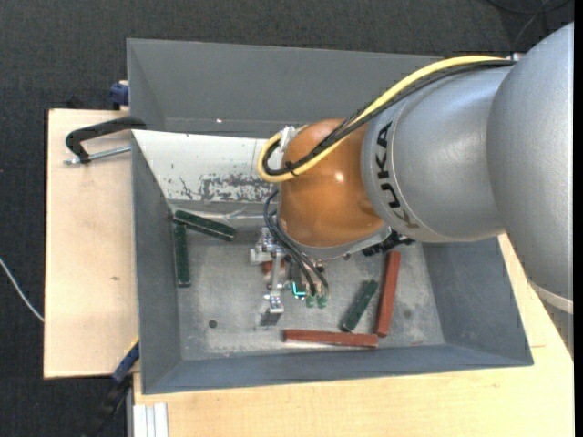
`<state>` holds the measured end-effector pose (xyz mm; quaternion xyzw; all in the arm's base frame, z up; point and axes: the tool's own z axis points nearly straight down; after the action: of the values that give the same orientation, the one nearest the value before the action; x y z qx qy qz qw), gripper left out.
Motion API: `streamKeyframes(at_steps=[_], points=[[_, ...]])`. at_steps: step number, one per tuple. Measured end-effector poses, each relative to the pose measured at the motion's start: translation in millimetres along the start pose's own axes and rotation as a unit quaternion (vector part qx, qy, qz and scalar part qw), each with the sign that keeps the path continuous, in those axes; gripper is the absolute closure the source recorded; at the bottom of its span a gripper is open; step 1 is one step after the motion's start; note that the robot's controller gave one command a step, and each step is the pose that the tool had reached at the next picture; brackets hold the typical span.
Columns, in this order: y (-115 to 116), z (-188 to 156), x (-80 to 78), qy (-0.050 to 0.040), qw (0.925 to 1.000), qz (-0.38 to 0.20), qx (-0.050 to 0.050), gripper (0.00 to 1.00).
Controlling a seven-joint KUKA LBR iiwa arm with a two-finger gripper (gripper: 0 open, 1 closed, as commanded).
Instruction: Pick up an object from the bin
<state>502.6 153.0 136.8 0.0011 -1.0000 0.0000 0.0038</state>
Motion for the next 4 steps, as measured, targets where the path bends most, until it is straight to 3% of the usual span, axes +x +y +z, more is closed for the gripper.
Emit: streamKeyframes(at_steps=[1, 2, 3, 4], points=[[-0.8, -3.6, -1.6, -0.0032, 1.0, 0.001, -0.001, 0.0], [-51.6, 3.3, -28.5, -0.0062, 1.0, 0.0, -0.002, 0.0], [-65.0, 59.2, -35.2, -0.0009, 1.0, -0.004, -0.001, 1.0], [-65.0, 59.2, -35.3, -0.001, 1.0, -0.004, -0.001, 1.0]])
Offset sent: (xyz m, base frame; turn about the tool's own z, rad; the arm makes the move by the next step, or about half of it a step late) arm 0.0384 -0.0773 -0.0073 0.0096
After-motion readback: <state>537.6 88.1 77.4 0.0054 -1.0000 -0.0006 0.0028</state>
